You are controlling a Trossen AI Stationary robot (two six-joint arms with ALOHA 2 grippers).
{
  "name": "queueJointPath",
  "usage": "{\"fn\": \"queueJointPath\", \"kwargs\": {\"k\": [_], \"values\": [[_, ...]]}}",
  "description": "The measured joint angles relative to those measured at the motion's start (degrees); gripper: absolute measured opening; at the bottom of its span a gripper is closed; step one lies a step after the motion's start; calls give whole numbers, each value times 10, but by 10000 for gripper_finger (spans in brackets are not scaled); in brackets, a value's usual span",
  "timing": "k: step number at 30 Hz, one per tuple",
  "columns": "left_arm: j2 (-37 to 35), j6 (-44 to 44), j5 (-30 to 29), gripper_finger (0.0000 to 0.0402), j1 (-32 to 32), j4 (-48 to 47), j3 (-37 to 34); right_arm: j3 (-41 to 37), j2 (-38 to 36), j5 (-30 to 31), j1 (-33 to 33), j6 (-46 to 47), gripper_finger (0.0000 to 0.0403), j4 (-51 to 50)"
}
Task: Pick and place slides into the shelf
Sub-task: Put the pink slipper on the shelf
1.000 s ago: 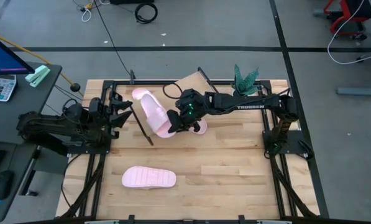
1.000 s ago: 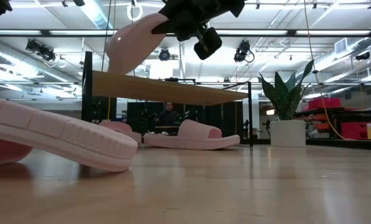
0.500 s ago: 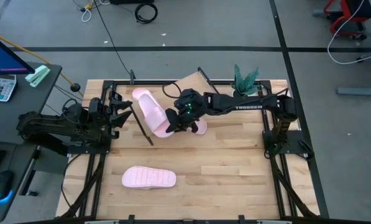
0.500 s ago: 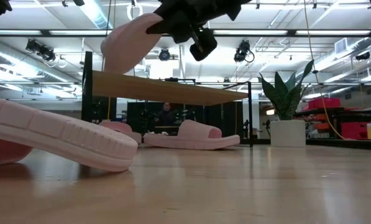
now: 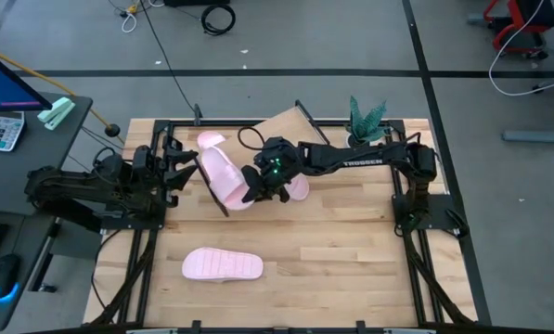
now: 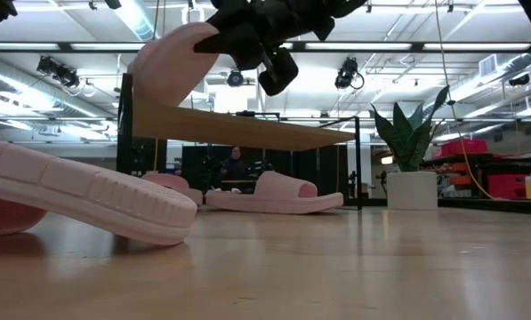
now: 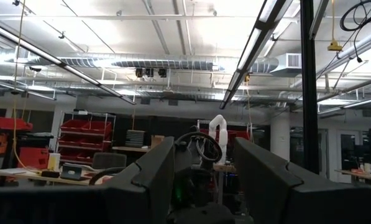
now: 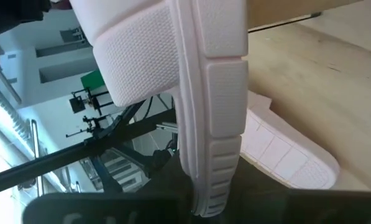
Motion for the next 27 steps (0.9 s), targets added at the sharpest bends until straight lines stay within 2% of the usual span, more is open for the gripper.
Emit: {"fn": "queueJointPath", "kwargs": {"k": [18,27], "values": [[0,-4,0,172,0,-8,0,0,32,-11,-2,-16,44,-10],[0,-4,0,172,0,-10,0,0,32,27,-2,-35,110,-42]]}}
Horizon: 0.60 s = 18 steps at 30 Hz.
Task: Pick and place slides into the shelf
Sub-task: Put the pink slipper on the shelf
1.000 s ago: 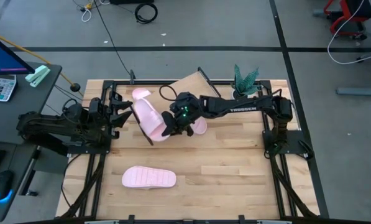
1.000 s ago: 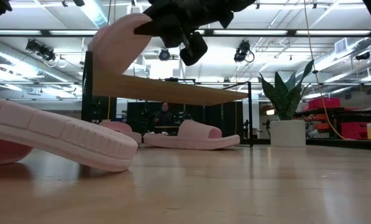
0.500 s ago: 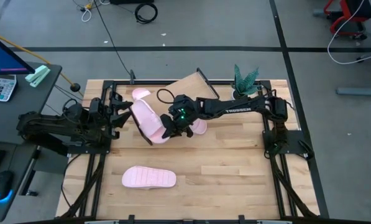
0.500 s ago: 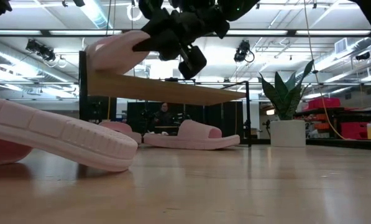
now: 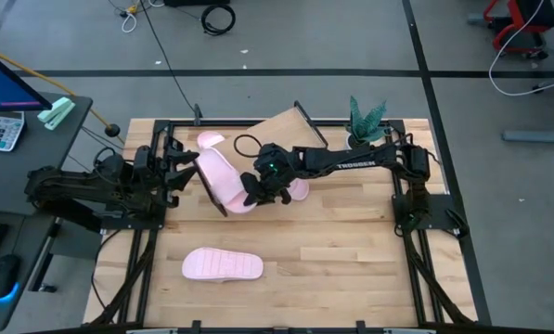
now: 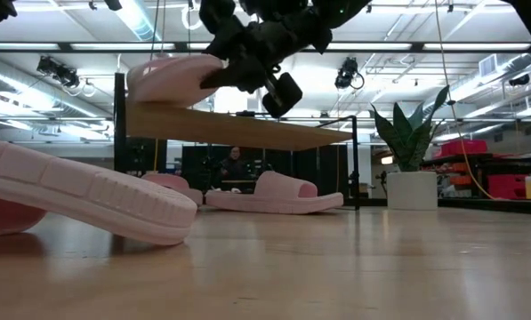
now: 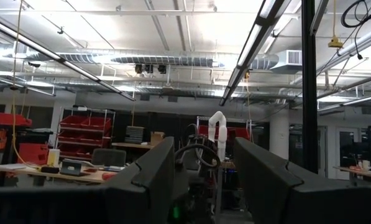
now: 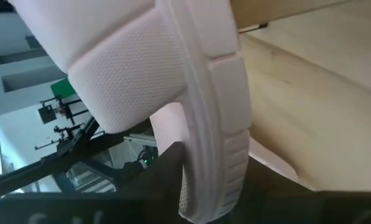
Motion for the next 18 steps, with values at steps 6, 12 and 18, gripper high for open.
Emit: {"fn": "queueJointPath", "kwargs": {"k": [6,12,18], "values": [[0,0,0,172,0,-1,0,0,0,6,0,-1,137,-2],[0,0,0,172,0,-3,0,0,0,20,1,1,179,-1],[0,0,0,172,0,-3,0,0,0,3,7,1,222,2]]}}
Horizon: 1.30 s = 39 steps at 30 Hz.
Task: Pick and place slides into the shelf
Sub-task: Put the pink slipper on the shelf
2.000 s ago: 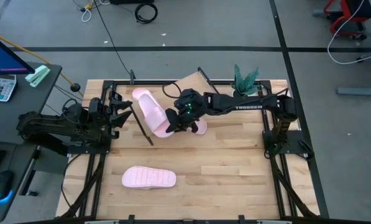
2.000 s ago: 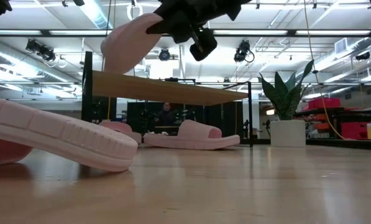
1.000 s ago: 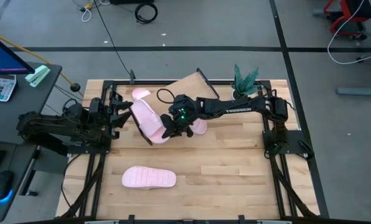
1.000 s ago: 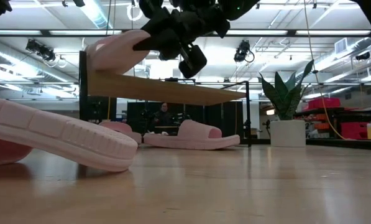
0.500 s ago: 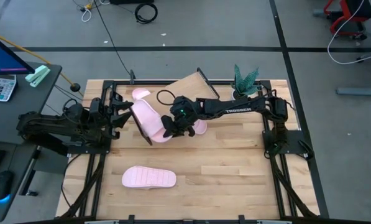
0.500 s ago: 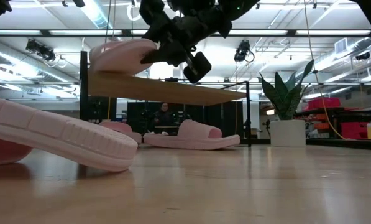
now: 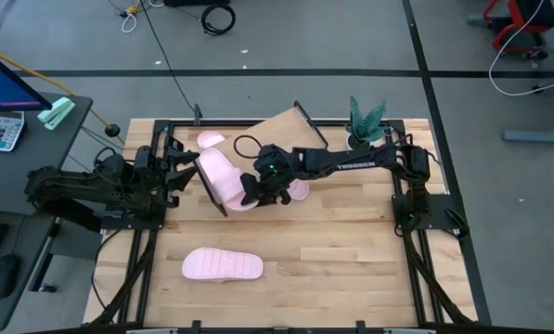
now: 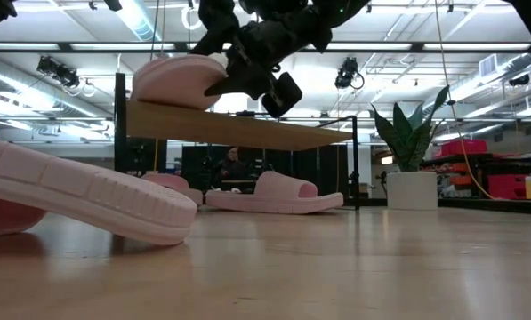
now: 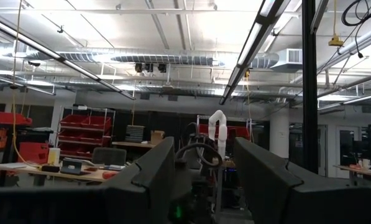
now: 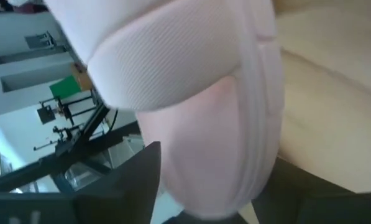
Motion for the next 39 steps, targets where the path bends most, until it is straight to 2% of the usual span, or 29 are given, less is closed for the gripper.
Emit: {"fn": "queueJointPath", "kwargs": {"k": [8,28,39], "values": [[0,0,0,172,0,0,0,0,0,-11,4,2,247,9],[0,0,0,172,0,-4,0,0,0,-5,-2,3,259,8],[0,0,0,172,0,-14,0,0,-15,-3,-14,-32,302,-52]]}}
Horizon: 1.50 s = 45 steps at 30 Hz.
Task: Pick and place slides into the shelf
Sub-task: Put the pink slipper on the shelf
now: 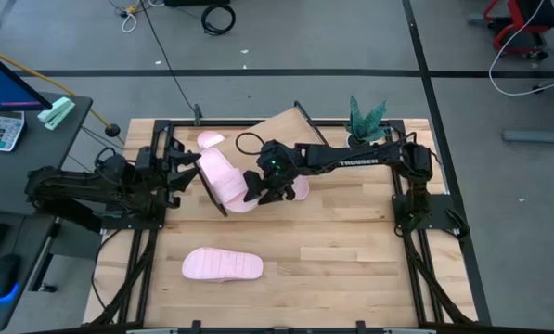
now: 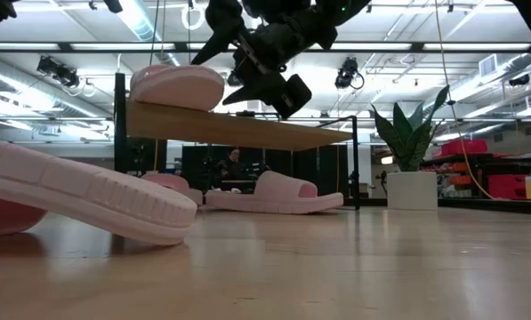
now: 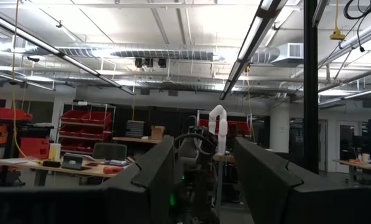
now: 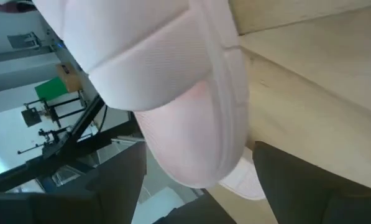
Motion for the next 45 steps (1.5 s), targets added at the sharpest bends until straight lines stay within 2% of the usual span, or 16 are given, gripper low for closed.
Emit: {"fn": "queueJointPath", "kwargs": {"k": [5,10,15,20,27,31,39,42,45], "values": [[0,0,0,172,0,-4,0,0,-9,-11,-2,-26,317,-37],[0,0,0,172,0,-10,0,0,-31,-26,-13,-63,314,-84],[0,-3,0,172,0,-13,0,0,-97,-8,-21,-135,300,-226],[0,-21,0,172,0,-20,0,0,-189,100,-6,-190,289,-380],[0,-67,3,172,-4,-92,0,0,-298,327,86,-163,285,-496],[0,-138,21,172,-5,-136,0,0,-324,388,143,-130,285,-555],[0,-262,97,172,-25,-167,0,0,-323,396,220,-61,284,-584],[0,-350,144,172,-46,-176,0,0,-317,390,237,-60,285,-584],[0,-473,192,172,-72,-225,0,0,-313,389,256,-73,284,-584]]}}
